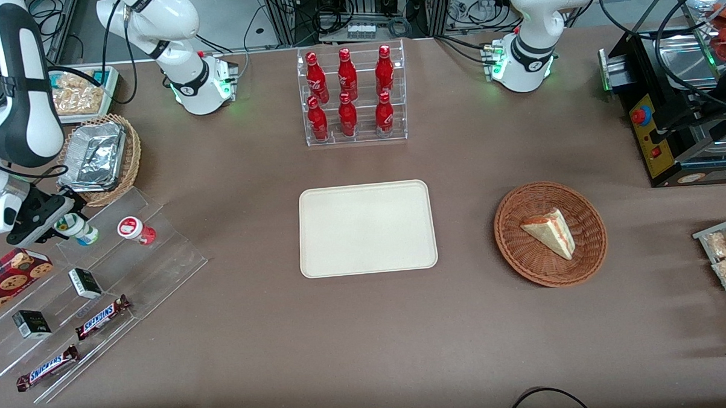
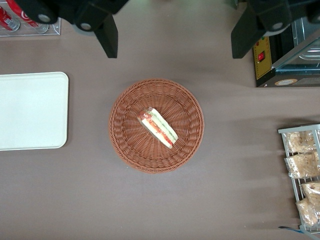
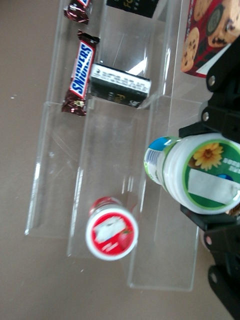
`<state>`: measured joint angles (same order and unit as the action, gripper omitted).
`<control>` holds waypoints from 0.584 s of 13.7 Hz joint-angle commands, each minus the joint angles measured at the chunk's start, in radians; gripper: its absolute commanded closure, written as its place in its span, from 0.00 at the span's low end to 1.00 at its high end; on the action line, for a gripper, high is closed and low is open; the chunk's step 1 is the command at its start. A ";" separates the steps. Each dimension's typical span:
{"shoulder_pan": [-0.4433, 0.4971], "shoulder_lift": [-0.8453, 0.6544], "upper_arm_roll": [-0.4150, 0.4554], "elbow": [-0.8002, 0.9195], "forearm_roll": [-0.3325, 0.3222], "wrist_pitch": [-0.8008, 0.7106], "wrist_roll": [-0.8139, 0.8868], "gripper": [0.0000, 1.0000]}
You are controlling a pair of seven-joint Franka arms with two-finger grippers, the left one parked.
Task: Place green gum on tray
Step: 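Lower the right gripper and close it around the green gum tub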
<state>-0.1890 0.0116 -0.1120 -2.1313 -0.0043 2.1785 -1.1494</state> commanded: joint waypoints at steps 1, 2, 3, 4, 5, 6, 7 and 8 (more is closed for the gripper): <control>0.074 -0.004 0.000 0.062 -0.011 -0.092 0.121 1.00; 0.110 -0.005 0.000 0.070 -0.011 -0.109 0.176 1.00; 0.153 -0.005 0.000 0.076 -0.011 -0.130 0.245 1.00; 0.187 -0.002 0.000 0.077 -0.009 -0.144 0.308 1.00; 0.224 0.001 0.000 0.076 -0.008 -0.147 0.377 1.00; 0.276 0.002 0.000 0.076 -0.008 -0.148 0.463 1.00; 0.333 0.004 0.000 0.076 -0.008 -0.148 0.550 1.00; 0.376 0.010 0.000 0.076 -0.008 -0.148 0.630 1.00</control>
<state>0.1104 0.0141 -0.1031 -2.0704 -0.0042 2.0528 -0.6546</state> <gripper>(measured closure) 0.419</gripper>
